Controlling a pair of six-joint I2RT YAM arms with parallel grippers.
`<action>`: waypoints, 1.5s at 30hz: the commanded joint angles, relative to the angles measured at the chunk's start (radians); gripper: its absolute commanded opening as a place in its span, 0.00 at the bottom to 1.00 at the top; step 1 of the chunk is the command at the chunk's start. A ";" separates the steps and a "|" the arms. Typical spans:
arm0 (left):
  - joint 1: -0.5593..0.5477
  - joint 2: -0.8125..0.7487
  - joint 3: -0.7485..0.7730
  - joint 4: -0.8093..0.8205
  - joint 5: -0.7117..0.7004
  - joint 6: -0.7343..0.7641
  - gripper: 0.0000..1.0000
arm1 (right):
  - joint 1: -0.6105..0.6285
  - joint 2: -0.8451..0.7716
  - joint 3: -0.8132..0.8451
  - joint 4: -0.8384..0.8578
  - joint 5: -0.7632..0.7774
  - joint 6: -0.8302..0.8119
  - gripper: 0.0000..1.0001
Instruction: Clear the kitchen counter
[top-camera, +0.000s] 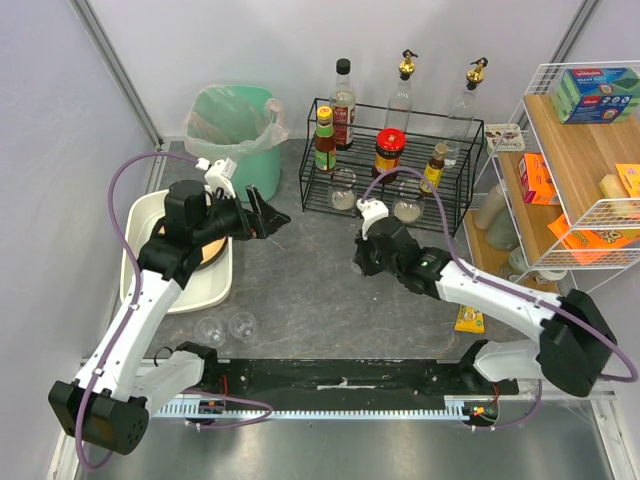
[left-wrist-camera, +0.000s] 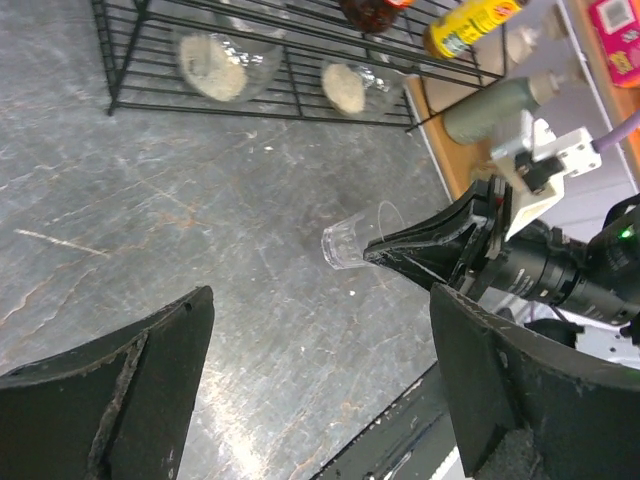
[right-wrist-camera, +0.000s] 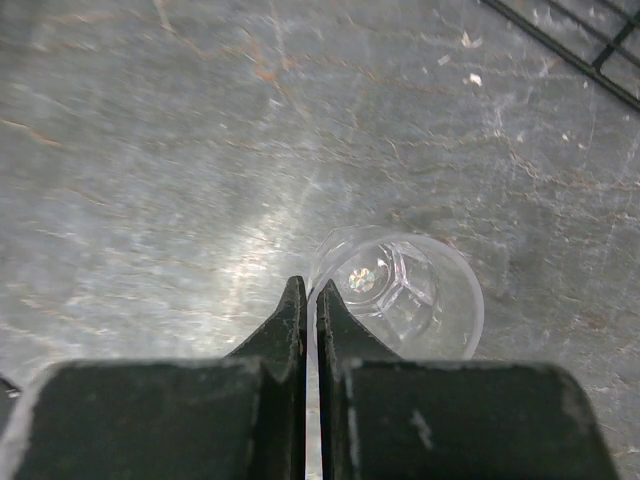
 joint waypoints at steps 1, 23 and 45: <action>-0.002 -0.033 0.027 0.092 0.153 -0.031 0.94 | 0.003 -0.132 0.069 0.055 -0.093 0.068 0.00; -0.114 0.007 -0.085 0.644 0.407 -0.499 0.95 | 0.002 -0.340 0.100 0.585 -0.438 0.338 0.00; -0.150 0.013 -0.162 0.917 0.437 -0.729 0.51 | 0.002 -0.300 0.018 0.751 -0.438 0.444 0.00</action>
